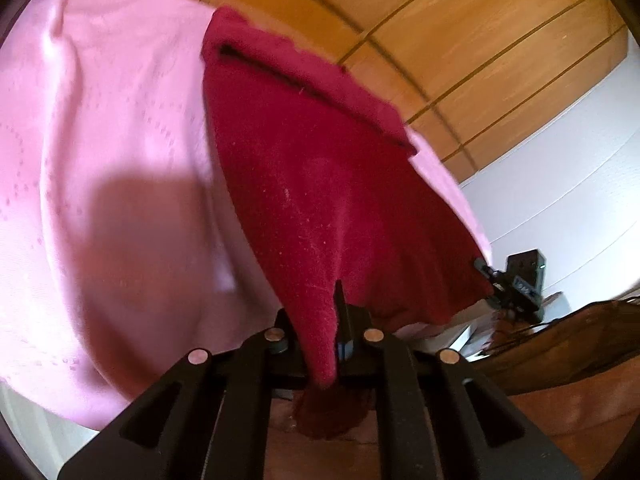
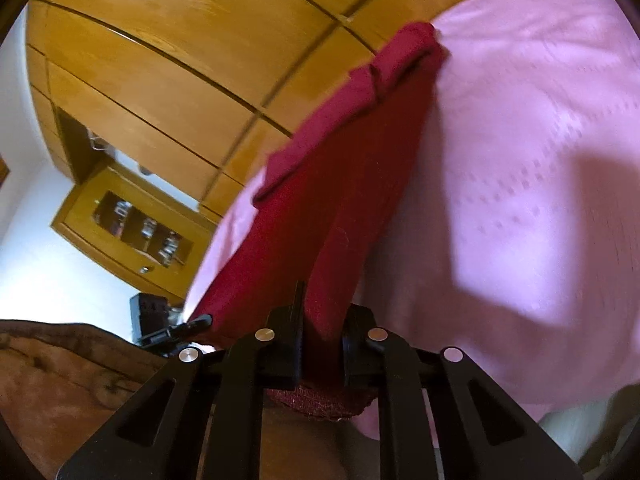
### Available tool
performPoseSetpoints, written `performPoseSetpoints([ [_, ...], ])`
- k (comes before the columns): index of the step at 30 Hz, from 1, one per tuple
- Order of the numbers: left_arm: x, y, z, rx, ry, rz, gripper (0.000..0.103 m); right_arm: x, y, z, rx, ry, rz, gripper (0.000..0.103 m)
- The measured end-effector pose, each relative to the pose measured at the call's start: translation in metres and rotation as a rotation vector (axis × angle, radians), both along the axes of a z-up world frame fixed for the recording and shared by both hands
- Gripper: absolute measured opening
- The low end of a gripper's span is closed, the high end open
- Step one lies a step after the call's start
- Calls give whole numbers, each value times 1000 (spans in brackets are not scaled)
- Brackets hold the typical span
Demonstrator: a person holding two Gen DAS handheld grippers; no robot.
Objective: Fold small clothes
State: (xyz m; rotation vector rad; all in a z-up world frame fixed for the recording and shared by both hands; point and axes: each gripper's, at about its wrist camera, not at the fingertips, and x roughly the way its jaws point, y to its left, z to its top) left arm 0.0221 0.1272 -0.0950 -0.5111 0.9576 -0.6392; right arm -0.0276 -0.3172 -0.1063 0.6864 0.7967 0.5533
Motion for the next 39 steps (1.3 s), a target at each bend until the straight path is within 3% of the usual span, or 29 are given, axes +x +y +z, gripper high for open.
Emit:
performPoseSetpoints([
  [4, -9, 13, 22, -105, -76, 18, 6, -4, 2, 22, 64, -85, 10, 13],
  [9, -22, 22, 42, -140, -140, 29, 6, -13, 4, 39, 122, -142, 34, 13],
  [17, -53, 48, 52, -282, -121, 52, 6, -56, -9, 50, 229, -197, 52, 13],
  [20, -50, 54, 52, -311, -119, 76, 6, -53, -10, 56, 245, -223, 47, 13],
  [25, -9, 50, 52, -318, -117, 95, 7, -10, -17, 50, 289, -214, -16, 13],
  [31, 64, 42, 61, -267, -136, 142, 7, 60, -26, 47, 358, -201, -92, 13],
  [34, 104, 36, 61, -207, -136, 169, 6, 97, -24, 50, 343, -182, -95, 13],
  [39, 159, 34, 54, -176, -118, 195, 6, 149, -27, 44, 349, -108, -137, 13],
])
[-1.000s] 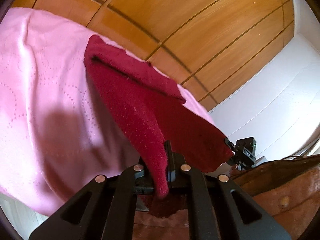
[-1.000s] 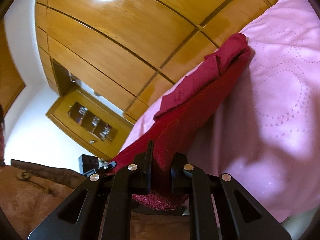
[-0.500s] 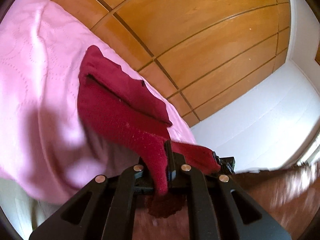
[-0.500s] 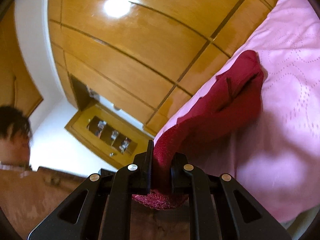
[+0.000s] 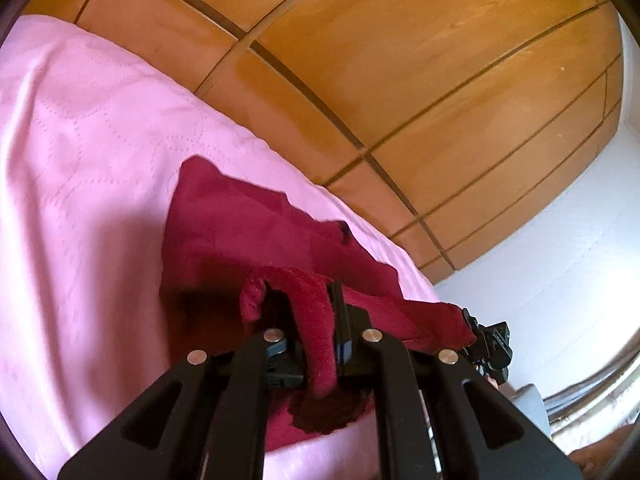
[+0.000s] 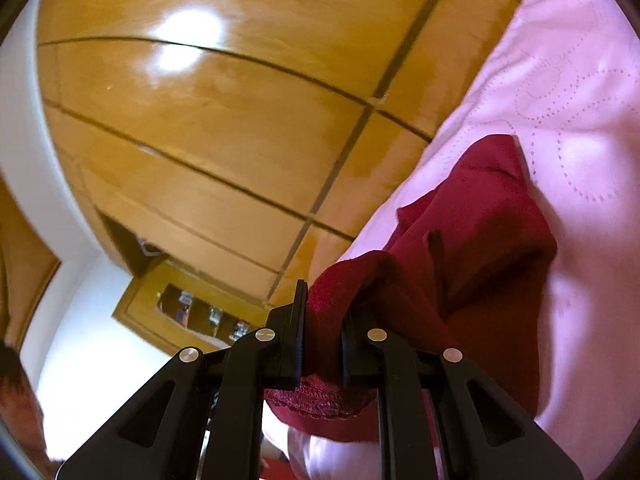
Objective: Fold small clothes
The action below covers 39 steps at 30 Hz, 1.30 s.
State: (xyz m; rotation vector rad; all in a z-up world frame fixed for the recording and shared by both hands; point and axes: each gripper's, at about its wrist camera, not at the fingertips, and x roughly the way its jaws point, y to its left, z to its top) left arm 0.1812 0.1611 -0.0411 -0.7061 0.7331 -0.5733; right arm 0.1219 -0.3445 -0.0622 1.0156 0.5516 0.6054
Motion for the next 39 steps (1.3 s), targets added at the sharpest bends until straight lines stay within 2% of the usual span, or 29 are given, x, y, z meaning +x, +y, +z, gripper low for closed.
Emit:
performPoseSetpoints([
  [6, 68, -20, -8, 139, 30, 6, 7, 53, -4, -10, -58, 76, -24, 13],
  [7, 80, -23, -12, 160, 39, 13, 11, 61, -4, -13, -72, 91, -32, 13],
  [9, 97, -27, -16, 191, 50, 29, 25, 80, -4, -22, -100, 129, -57, 15],
  [10, 106, -29, -20, 214, 67, 55, 47, 91, -3, -28, -113, 151, -76, 20],
  [11, 111, -31, -23, 232, 82, 84, 67, 94, -3, -33, -123, 168, -92, 41],
  [12, 111, -31, -24, 241, 89, 138, 76, 98, -2, -36, -131, 185, -116, 69],
  [13, 107, -29, -23, 237, 77, 199, 90, 100, -2, -38, -138, 194, -150, 77],
  [14, 101, -26, -22, 221, 49, 256, 95, 99, -3, -38, -151, 185, -212, 79],
  [17, 80, -19, -25, 206, -2, 386, 99, 93, -3, -32, -200, 175, -317, 79],
  [19, 71, -21, -34, 219, -2, 398, 99, 89, 9, -21, -282, 143, -305, 79],
  [22, 74, -38, -56, 334, 40, 348, 99, 90, 55, 0, -553, 69, -205, 79],
  [23, 77, -44, -67, 363, 68, 327, 99, 92, 79, 5, -661, 43, -138, 78],
  [25, 80, -48, -75, 380, 108, 309, 99, 93, 113, 7, -811, 8, -44, 79],
  [26, 79, -49, -74, 381, 101, 310, 100, 95, 132, 6, -895, -17, 2, 79],
  [29, 76, -45, -78, 341, 82, 315, 100, 103, 164, -1, -1050, -67, 82, 79],
  [32, 72, -41, -80, 290, 69, 319, 100, 124, 168, -14, -1134, -23, 84, 78],
  [35, 74, -43, -81, 301, 69, 318, 100, 145, 153, -26, -1162, 53, 18, 78],
  [37, 75, -45, -81, 309, 71, 316, 100, 154, 136, -33, -1147, 97, -42, 79],
  [39, 73, -45, -82, 315, 69, 313, 100, 160, 117, -39, -1066, 127, -84, 79],
])
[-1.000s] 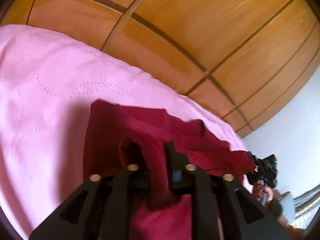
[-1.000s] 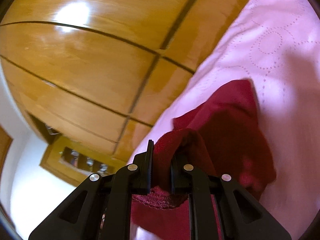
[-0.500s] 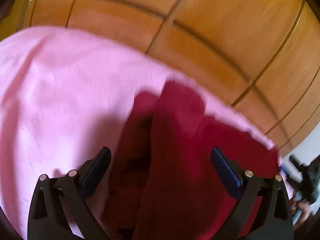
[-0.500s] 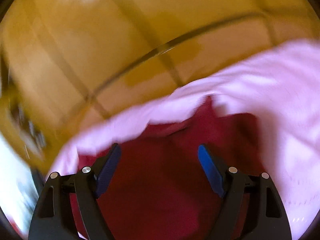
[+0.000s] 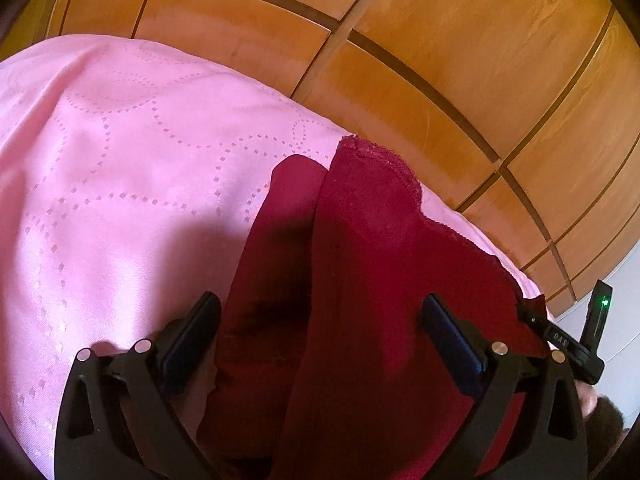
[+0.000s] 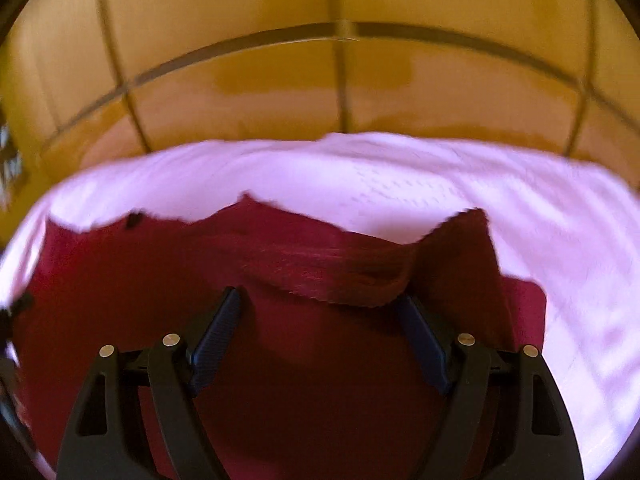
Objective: Fold small clothes
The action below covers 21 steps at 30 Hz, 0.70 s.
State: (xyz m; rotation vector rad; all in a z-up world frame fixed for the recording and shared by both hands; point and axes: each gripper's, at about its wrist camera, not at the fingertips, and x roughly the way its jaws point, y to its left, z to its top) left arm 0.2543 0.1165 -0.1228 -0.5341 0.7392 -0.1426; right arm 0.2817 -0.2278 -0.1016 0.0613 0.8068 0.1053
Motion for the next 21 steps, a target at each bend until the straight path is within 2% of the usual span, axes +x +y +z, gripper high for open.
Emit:
performPoseSetpoints([
  [1, 0, 0, 0, 1, 1, -1, 100, 0, -2, -2, 19, -5, -1, 79],
  [4, 2, -2, 1, 18, 10, 1, 100, 3, 7, -6, -14, -16, 11, 86],
  [6, 6, -4, 6, 39, 43, 3, 100, 3, 11, -7, -27, -18, 24, 88],
  [7, 7, -5, 12, 26, 59, 1, 100, 4, 10, -7, -23, -19, 23, 88],
  [9, 5, -4, 26, -37, 30, 11, 100, 4, 9, -7, -8, -24, 25, 88],
  [12, 9, -12, 50, -16, -11, 34, 100, 3, 11, -6, -9, -29, 25, 88],
  [14, 25, -23, 55, -5, -13, -21, 100, 2, 11, -6, -10, -30, 25, 88],
  [17, 50, -41, 46, 98, 5, -94, 100, 1, 11, -5, -9, -32, 25, 88],
  [19, 65, -45, 26, 181, 51, -116, 100, 1, 11, -5, -8, -32, 26, 88],
  [21, 66, -45, 12, 182, 51, -124, 100, 0, 12, -4, -6, -36, 29, 89],
])
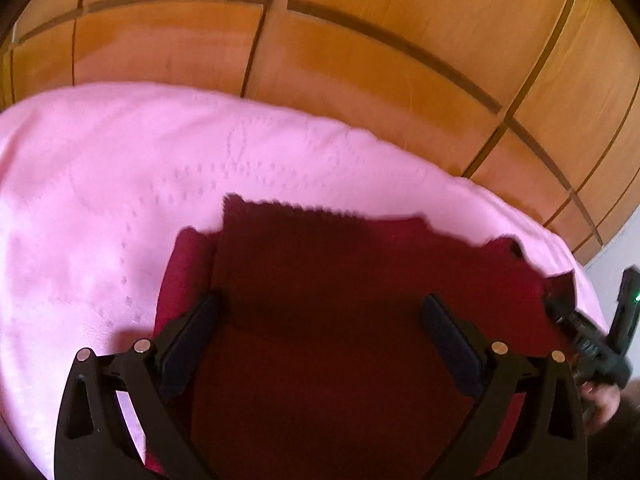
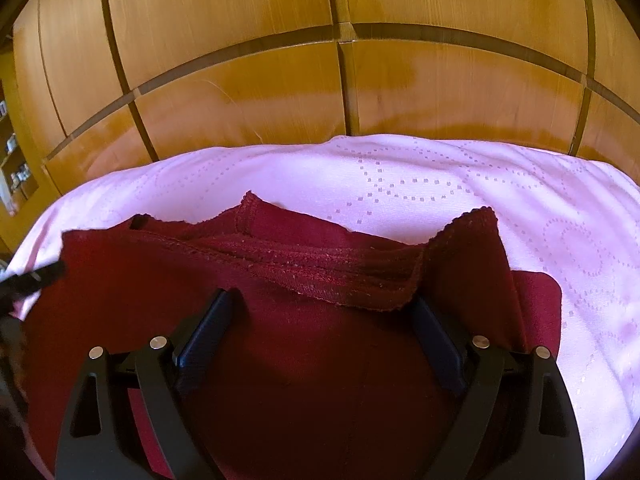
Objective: Fold small clothes
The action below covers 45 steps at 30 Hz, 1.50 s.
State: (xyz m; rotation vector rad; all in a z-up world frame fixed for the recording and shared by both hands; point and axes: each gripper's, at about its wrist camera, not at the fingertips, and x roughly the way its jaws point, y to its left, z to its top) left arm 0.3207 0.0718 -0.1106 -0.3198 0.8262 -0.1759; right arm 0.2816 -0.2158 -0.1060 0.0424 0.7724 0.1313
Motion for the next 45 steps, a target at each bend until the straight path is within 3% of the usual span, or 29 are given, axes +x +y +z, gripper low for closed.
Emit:
performPoseSetpoints([
  [9, -19, 0, 2, 35, -26, 36, 100, -2, 0, 0, 5, -5, -1, 89],
  [17, -78, 29, -2, -95, -88, 96, 100, -14, 1, 12, -34, -66, -50, 89],
  [22, -101, 44, -7, -155, -81, 138, 100, -54, -10, 32, 52, -122, -118, 94],
  [27, -115, 40, -2, -125, -94, 142, 100, -117, -19, 37, 123, -79, -80, 94],
  [31, -142, 36, 18, -117, -195, 189, 100, -171, -41, 39, 188, -42, -95, 94],
  [34, -155, 19, 30, -143, -247, 145, 100, -202, -57, 39, 244, -10, -115, 94],
  [39, -158, -22, 40, -87, -288, -12, 100, -237, -76, 26, 368, 71, -130, 94],
  [42, -161, -43, 34, -60, -268, -79, 100, -246, -74, 12, 415, 141, -121, 94],
  [45, -152, -59, 19, -43, -197, -123, 100, -247, -67, 1, 436, 191, -102, 97],
])
